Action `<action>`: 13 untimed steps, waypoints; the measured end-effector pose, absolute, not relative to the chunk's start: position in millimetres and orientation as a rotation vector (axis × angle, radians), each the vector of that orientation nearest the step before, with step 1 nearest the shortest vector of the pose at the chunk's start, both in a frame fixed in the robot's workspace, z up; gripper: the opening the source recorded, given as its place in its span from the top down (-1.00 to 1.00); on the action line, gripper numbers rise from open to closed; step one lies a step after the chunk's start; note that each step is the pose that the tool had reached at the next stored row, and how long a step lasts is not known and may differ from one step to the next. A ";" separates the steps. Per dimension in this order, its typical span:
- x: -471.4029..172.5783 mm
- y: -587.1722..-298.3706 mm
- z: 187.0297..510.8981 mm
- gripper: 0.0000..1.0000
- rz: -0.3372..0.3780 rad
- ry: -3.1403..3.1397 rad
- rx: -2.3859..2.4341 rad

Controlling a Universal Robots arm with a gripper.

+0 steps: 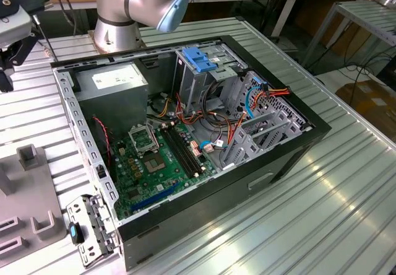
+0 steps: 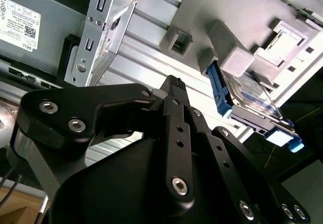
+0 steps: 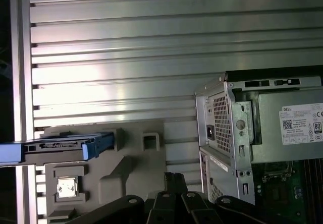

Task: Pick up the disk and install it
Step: 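Reach for the disk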

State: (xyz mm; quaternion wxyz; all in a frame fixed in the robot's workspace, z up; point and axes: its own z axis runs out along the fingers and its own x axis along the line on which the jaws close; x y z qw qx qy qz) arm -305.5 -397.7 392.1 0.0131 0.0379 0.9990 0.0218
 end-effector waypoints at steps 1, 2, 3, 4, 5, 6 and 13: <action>-307.9 -397.7 392.1 0.79 0.068 3.113 0.118; -310.4 -397.7 392.0 0.79 0.068 3.112 0.118; -312.5 -397.7 392.0 0.79 0.068 3.112 0.118; -314.2 -397.7 392.0 0.79 0.068 3.112 0.118; -315.5 -397.7 392.0 0.79 0.068 3.112 0.118; -317.6 -397.7 392.0 0.79 0.068 3.112 0.118; -329.4 -397.7 391.9 0.79 0.068 3.112 0.118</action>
